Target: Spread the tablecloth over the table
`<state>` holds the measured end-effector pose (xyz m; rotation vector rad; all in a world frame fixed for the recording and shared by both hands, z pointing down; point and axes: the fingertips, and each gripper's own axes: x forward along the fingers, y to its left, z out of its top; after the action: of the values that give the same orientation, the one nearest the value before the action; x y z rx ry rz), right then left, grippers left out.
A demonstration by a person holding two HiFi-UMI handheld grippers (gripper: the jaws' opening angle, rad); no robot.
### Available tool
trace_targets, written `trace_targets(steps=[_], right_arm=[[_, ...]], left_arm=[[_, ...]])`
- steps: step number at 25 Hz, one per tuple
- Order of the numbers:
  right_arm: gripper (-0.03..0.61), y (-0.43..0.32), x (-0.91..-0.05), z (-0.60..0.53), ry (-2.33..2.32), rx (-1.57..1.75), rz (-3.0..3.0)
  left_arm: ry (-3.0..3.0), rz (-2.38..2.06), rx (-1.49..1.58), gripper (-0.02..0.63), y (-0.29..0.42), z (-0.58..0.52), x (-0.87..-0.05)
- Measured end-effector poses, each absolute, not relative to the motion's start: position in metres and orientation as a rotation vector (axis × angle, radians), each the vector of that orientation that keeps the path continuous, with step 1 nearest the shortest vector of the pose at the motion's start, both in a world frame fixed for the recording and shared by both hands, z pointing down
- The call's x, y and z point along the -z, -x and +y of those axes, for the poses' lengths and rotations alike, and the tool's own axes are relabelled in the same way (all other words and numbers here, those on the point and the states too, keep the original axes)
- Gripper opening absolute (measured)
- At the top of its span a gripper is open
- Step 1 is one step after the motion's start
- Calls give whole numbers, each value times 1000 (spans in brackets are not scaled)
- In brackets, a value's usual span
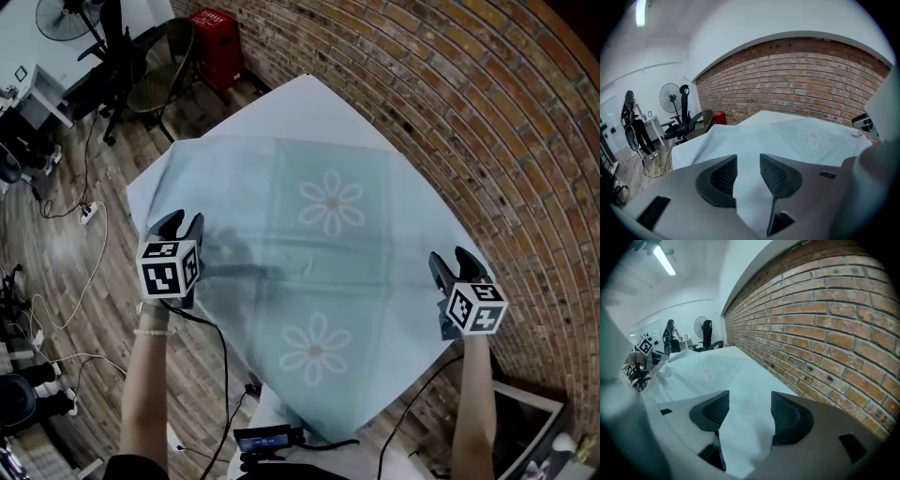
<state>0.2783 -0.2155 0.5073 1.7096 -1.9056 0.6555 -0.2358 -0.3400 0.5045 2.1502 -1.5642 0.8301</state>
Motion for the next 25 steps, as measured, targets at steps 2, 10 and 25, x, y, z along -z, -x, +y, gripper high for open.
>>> trace_targets(steps=[2,10,25], right_arm=[[291,-284,-522,-240,-1679,-643,-1889],[290,-283,-562,-294,-1617,-660,-1839],[276,-280,-567,-326,-1644,-694,-1837]], left_arm=[[-2129,-1567,-870,166,242,-360,-518],[-2034,-1584,-968,143,269,-399,-563],[-2086,-1590,-955,120,268,-454,-565]])
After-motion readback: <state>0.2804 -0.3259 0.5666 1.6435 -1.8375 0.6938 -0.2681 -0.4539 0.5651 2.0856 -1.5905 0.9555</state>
